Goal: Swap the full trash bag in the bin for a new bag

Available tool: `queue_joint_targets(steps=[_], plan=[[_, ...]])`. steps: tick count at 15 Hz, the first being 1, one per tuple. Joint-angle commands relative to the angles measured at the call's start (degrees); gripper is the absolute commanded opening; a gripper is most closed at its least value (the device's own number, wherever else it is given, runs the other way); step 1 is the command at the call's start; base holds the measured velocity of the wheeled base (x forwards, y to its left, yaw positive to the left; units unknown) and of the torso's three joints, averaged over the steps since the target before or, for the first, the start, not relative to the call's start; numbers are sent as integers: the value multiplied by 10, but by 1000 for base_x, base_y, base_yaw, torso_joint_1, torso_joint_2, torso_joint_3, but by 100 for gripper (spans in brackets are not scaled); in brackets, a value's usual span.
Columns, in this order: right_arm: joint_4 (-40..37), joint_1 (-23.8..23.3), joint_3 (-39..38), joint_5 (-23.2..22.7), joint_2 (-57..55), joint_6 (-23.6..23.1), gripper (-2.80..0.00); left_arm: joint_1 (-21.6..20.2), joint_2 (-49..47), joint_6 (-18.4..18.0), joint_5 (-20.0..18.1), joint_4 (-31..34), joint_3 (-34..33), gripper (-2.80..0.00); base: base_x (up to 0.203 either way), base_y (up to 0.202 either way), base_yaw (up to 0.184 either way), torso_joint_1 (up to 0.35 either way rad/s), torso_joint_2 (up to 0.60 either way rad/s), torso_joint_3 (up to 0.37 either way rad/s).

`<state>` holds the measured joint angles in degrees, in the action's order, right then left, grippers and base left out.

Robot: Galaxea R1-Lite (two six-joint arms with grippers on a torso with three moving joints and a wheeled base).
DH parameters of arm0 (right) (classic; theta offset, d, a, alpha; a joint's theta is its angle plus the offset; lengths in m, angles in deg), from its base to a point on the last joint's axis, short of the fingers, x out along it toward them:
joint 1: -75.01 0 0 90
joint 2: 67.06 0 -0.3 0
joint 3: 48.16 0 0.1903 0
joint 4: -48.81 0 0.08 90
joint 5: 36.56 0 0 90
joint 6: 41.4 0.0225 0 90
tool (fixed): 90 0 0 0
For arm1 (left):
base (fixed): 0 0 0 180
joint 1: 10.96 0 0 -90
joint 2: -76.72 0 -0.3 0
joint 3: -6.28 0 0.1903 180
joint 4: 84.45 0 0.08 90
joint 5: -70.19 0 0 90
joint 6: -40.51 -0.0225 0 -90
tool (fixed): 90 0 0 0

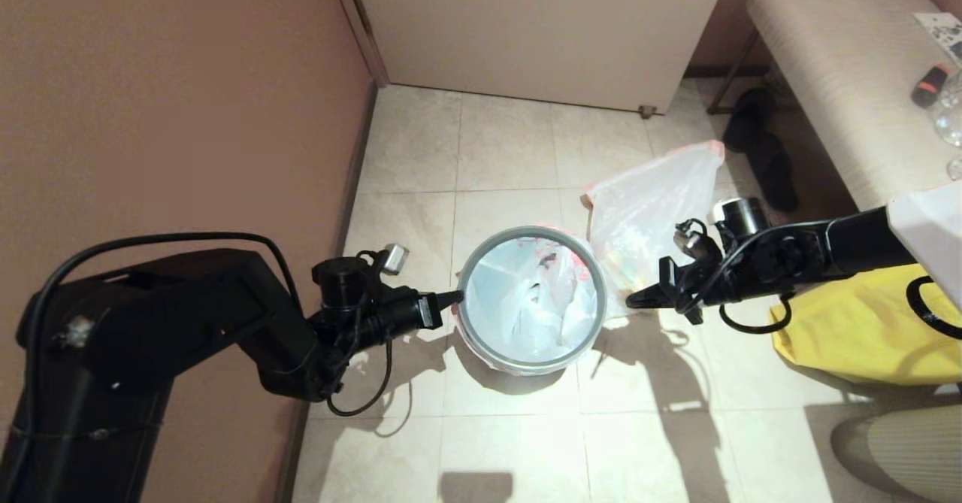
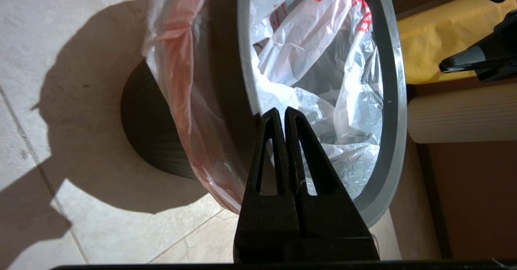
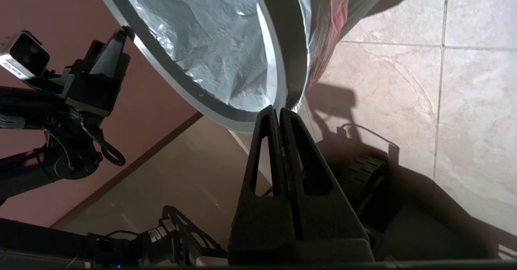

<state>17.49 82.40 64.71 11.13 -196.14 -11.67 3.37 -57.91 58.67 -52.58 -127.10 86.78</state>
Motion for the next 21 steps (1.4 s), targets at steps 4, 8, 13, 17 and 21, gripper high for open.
queue_joint_targets(steps=[4, 8, 13, 17, 21], plan=[[3, 23, 4, -12, -24, 1, -280, 7, -17, 2, -3, -4, 10, -280, 0, 0, 0, 0, 0, 0], [26, 32, -6, -17, -19, 3, -280, 11, -29, 2, 1, -4, 17, -280, 0, 0, 0, 0, 0, 0], [47, 33, -1, -14, -39, 7, -280, 11, -40, 1, 17, -5, 27, -280, 0, 0, 0, 0, 0, 0], [66, 36, 1, -13, -49, 21, -280, 13, -40, 1, 18, -5, 27, -280, 0, 0, 0, 0, 0, 0], [67, 41, -5, -14, -31, 21, -280, 13, -37, 2, 18, -17, 25, -280, 0, 0, 0, 0, 0, 0]])
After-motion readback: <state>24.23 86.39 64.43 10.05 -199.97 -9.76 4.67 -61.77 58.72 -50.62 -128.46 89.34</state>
